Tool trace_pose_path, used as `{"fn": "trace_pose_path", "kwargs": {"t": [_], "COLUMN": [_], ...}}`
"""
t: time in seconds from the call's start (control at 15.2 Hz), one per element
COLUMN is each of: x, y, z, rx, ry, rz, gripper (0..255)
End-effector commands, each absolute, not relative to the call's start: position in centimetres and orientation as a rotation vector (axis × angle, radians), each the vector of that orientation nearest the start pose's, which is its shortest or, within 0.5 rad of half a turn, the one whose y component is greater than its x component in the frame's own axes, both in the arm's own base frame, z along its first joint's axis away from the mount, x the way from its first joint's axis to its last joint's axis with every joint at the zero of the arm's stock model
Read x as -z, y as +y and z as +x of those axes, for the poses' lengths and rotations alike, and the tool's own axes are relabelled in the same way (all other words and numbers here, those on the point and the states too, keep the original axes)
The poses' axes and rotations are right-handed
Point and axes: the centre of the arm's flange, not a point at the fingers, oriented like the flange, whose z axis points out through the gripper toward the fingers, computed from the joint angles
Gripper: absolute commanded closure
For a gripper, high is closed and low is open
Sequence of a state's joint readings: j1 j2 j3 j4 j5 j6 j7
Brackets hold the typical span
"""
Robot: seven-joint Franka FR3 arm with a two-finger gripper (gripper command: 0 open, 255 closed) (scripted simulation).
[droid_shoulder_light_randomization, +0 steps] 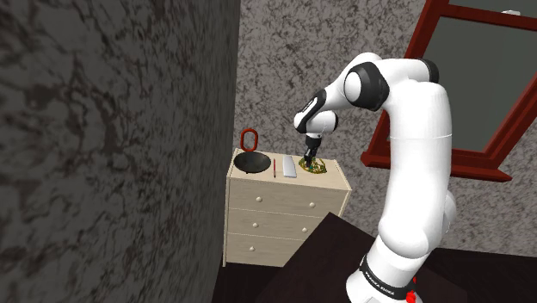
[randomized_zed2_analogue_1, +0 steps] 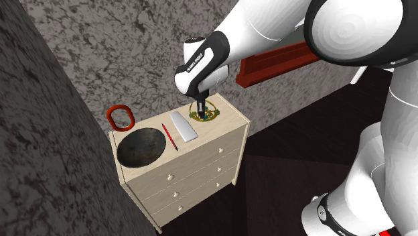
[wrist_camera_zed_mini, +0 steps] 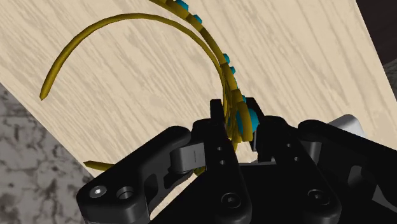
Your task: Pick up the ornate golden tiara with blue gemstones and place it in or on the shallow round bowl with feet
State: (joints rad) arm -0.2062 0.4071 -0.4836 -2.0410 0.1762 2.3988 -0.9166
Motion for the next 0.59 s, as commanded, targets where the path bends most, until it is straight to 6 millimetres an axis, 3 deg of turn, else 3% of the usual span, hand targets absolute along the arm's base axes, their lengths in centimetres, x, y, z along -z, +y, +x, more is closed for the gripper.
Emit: {"fn": "trace_pose_path", "kwargs": {"t": [0.0, 0.4, 0.53], "x": [-26.3, -26.3, -27.4], "y": [-37.3, -37.3, -37.3], "z": [46.5, 46.5, 46.5], "rx": [-0.069, -0.069, -0.069], "ry": [-0.208, -0.208, -0.208], "rz": [-3.184, -3.185, -3.185], "gripper": [255, 255, 255]}}
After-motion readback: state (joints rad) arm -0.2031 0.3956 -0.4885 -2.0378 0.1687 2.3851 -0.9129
